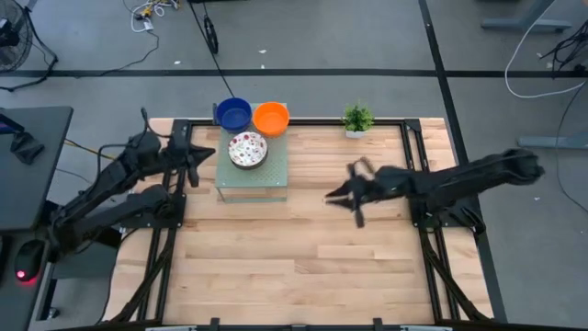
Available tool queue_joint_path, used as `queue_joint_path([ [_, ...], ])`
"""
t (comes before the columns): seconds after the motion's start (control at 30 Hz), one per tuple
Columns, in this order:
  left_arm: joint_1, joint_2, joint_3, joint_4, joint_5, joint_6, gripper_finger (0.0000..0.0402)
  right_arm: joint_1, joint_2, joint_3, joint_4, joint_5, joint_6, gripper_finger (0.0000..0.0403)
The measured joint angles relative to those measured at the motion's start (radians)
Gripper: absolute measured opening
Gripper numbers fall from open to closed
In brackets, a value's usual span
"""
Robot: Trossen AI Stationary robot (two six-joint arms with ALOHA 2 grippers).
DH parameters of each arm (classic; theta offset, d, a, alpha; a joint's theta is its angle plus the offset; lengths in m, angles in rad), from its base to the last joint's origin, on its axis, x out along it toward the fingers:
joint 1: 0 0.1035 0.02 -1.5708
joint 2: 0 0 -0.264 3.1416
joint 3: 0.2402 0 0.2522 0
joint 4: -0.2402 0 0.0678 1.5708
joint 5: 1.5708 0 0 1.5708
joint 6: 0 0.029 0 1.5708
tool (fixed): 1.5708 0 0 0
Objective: Pick & Place Mini bowls
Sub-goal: Return to Home Position
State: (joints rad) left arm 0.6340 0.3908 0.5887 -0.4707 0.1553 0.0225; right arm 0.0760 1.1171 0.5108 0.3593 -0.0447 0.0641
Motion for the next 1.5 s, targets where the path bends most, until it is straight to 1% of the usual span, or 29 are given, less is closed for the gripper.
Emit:
queue_joint_path([
  [0.17,-0.029,-0.082,-0.088,0.073,0.001,-0.039,0.0016,-0.064,-0.28,-0.121,-0.031,0.025,0.048,0.0052],
  [0.27,-0.045,-0.099,-0.125,0.118,0.001,-0.052,0.0012,-0.069,-0.431,-0.172,-0.061,0.022,0.081,0.0028],
  [0.37,-0.052,-0.1,-0.138,0.162,0.001,-0.06,0.0008,-0.066,-0.548,-0.211,-0.11,0.021,0.094,0.0006],
  [0.57,-0.056,-0.099,-0.138,0.19,0.0,-0.065,0.0012,-0.066,-0.752,-0.263,-0.257,0.004,0.134,0.0012],
  [0.73,-0.056,-0.098,-0.138,0.19,0.0,-0.065,0.0013,-0.066,-0.869,-0.276,-0.344,-0.054,0.111,0.0004],
  [0.87,-0.056,-0.098,-0.138,0.189,0.0,-0.065,0.0013,-0.066,-0.97,-0.276,-0.405,-0.052,0.111,0.0006],
  [1.03,-0.056,-0.098,-0.138,0.188,0.0,-0.065,0.0014,-0.066,-1.064,-0.293,-0.42,-0.05,0.103,0.0008],
  [1.17,-0.056,-0.098,-0.138,0.185,0.0,-0.065,0.0014,-0.066,-1.117,-0.367,-0.388,-0.049,0.12,0.0008],
  [1.4,-0.056,-0.097,-0.138,0.185,0.001,-0.065,0.0014,-0.066,-1.117,-0.496,-0.161,-0.049,0.126,0.0008],
  [1.5,-0.056,-0.097,-0.138,0.185,0.0,-0.065,0.0014,-0.066,-1.116,-0.495,-0.154,-0.037,0.113,0.0008],
])
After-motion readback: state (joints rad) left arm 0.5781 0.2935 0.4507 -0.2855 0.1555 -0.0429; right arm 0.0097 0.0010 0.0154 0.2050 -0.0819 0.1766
